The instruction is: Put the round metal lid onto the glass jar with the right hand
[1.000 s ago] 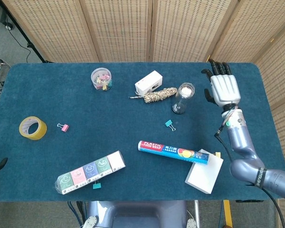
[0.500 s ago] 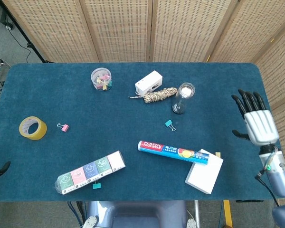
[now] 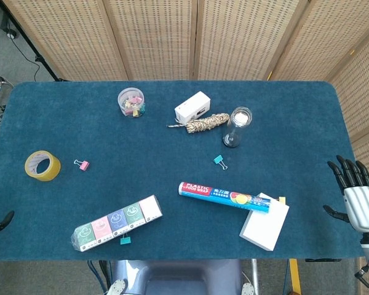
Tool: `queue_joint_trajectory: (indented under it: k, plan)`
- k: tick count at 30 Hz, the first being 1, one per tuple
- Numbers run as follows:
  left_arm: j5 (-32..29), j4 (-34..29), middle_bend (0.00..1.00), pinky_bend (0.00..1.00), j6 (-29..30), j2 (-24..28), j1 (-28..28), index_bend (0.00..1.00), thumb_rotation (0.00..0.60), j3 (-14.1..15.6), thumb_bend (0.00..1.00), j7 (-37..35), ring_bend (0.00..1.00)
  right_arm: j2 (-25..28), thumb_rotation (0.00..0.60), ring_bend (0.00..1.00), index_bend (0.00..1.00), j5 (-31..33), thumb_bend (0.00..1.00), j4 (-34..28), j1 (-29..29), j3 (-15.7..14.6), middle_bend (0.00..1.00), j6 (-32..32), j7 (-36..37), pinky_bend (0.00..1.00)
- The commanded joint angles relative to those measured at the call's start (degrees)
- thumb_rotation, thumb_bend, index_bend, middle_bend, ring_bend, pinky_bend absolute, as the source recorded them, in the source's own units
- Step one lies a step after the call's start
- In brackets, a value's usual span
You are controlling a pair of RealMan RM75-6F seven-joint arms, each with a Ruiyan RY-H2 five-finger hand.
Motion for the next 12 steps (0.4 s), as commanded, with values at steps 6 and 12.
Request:
queue_joint_trajectory:
  k: [6,12]
  plan:
    - [0.0,-0.1,0.0,0.0,0.0,-0.3,0.0,0.0,0.6,0.0,0.24,0.7,0.0,-4.5,0.6,0.0,0.02,-0.3,0.0,1.2,-4.7,-0.3,0.0,3.1,1.7,0.0]
    - [-0.3,-0.2,0.0,0.0,-0.1,-0.3,0.0,0.0,0.6,-0.2,0.24,0.8,0.0,-5.7,0.6,0.0,0.02,-0.8,0.0,1.0,-6.5,-0.2,0.0,3.7,2.1,0.0]
